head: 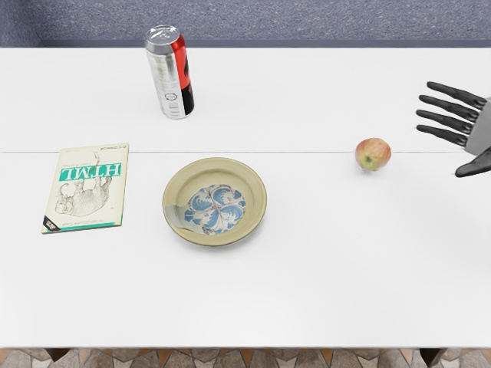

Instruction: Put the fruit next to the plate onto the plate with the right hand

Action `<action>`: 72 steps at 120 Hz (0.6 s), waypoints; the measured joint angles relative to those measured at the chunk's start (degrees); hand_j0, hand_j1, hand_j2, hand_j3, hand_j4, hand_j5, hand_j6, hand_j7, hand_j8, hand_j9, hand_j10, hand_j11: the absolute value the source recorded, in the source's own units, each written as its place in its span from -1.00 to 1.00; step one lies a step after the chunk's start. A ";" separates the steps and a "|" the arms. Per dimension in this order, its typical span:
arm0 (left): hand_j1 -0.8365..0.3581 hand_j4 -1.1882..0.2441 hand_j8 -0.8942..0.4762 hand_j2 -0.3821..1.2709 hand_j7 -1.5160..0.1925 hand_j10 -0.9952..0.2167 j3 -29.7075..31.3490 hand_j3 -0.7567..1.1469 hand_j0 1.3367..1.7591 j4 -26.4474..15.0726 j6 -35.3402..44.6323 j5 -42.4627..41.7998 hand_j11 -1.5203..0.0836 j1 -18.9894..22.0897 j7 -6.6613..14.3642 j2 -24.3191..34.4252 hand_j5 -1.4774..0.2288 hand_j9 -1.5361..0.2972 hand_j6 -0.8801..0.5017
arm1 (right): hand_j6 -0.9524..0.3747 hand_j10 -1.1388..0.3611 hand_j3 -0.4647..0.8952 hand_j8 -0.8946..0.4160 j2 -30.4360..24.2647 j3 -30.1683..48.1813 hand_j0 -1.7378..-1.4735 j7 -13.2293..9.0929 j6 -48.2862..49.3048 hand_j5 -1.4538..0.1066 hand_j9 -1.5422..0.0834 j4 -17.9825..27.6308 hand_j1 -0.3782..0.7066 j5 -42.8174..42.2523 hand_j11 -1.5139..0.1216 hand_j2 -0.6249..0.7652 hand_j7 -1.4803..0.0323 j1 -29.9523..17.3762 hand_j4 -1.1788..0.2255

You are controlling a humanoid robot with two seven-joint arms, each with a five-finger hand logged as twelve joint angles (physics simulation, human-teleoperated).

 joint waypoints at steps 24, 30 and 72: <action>0.98 0.66 0.31 -0.54 0.77 0.64 0.00 -0.21 0.52 0.00 0.00 0.00 0.90 0.00 0.00 0.00 0.73 0.68 0.27 | 0.41 0.50 -0.32 0.34 -0.63 -3.08 -0.40 0.00 0.08 0.83 0.87 0.52 -0.91 -0.99 0.82 -0.10 0.93 2.80 0.65; 0.98 0.66 0.31 -0.54 0.77 0.64 0.00 -0.21 0.52 -0.01 0.01 0.00 0.90 0.00 0.00 0.00 0.73 0.68 0.27 | 0.41 0.49 -0.32 0.34 -1.31 -6.17 -0.40 0.00 -0.87 0.83 0.86 1.77 -0.90 -4.86 0.82 -0.11 0.92 5.21 0.65; 0.98 0.66 0.31 -0.54 0.77 0.64 0.00 -0.21 0.52 0.00 0.00 0.00 0.90 0.00 0.00 0.00 0.73 0.68 0.27 | 0.39 0.48 -0.32 0.32 -2.03 -57.35 -0.40 0.00 -44.62 0.82 0.85 5.64 -0.89 -40.02 0.81 -0.11 0.91 40.91 0.64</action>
